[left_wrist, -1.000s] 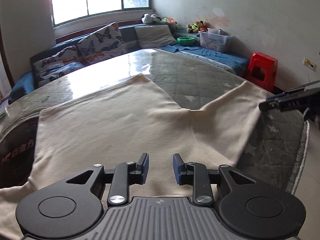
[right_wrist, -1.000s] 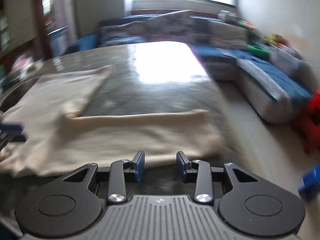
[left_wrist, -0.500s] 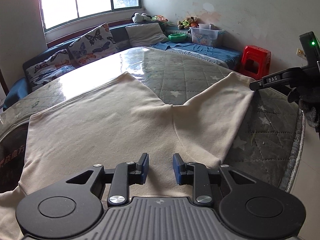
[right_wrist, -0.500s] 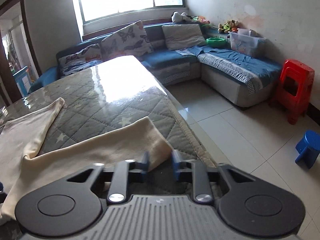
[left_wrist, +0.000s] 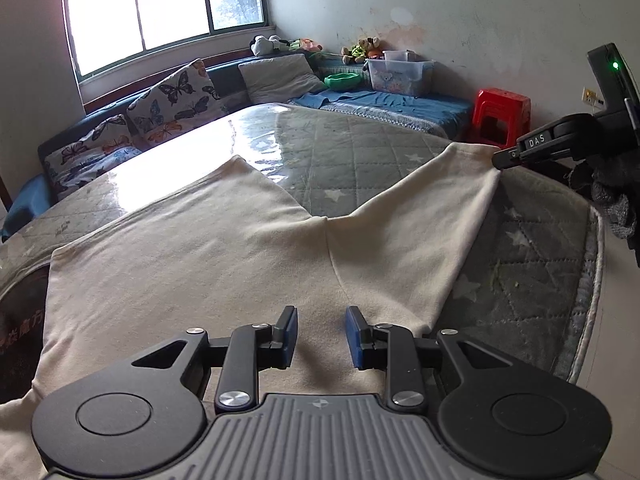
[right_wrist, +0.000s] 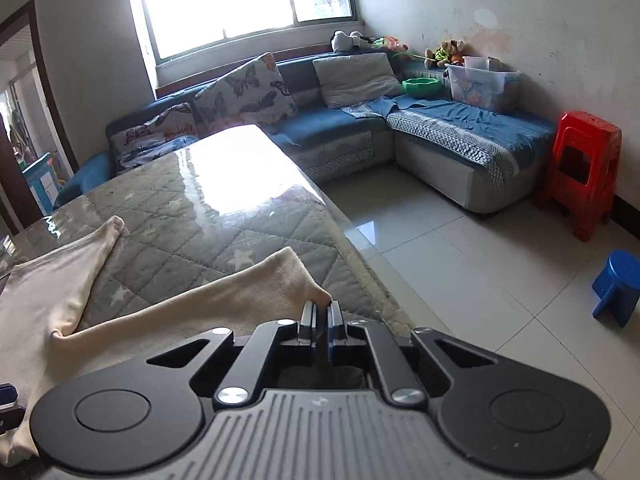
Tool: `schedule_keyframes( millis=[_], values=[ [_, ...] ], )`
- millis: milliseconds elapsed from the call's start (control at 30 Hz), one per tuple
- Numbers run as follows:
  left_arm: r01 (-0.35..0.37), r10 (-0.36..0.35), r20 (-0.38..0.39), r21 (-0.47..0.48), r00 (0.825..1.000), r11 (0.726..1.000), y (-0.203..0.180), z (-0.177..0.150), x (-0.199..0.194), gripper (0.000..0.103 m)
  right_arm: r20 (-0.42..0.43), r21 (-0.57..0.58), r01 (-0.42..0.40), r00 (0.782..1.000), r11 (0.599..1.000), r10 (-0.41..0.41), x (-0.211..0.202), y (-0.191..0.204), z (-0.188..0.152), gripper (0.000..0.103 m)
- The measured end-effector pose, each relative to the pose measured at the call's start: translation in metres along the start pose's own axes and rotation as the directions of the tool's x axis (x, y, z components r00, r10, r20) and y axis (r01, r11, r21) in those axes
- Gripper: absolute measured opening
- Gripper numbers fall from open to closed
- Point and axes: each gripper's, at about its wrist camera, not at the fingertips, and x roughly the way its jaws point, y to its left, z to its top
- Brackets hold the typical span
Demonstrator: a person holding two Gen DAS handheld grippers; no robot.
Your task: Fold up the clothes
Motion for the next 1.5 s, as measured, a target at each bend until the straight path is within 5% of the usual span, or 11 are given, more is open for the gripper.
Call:
schedule_keyframes(
  millis=[300, 600, 867, 1167, 1300, 1500],
  values=[
    [-0.050, 0.054, 0.045, -0.087, 0.998, 0.995, 0.036, 0.002, -0.021, 0.032, 0.093, -0.095, -0.133, 0.986, 0.987, 0.142, -0.058, 0.046, 0.043, 0.004],
    [-0.120, 0.134, 0.071, -0.174, 0.988, 0.977, 0.080, -0.021, -0.050, 0.035, 0.084, -0.291, -0.331, 0.926, 0.898, 0.368, -0.098, 0.147, 0.062, 0.004],
    [-0.146, 0.170, 0.081, -0.245, 0.982, 0.959, 0.105, -0.049, -0.072, 0.036, -0.076, -0.467, -0.492, 0.850, 0.734, 0.521, -0.091, 0.266, 0.041, 0.004],
    [-0.197, 0.223, 0.056, -0.297, 0.973, 0.934, 0.123, -0.074, -0.090, 0.041, -0.328, -0.472, -0.640, 0.766, 0.606, 0.553, -0.071, 0.317, -0.021, 0.012],
    [-0.212, 0.236, 0.048, -0.300, 0.970, 0.930, 0.130, -0.079, -0.099, 0.041, -0.325, -0.514, -0.605, 0.793, 0.608, 0.515, -0.074, 0.305, -0.025, 0.013],
    [-0.212, 0.236, 0.047, -0.296, 0.971, 0.931, 0.131, -0.083, -0.105, 0.041, -0.320, -0.553, -0.469, 0.883, 0.688, 0.345, -0.045, 0.252, -0.026, 0.013]
  ],
)
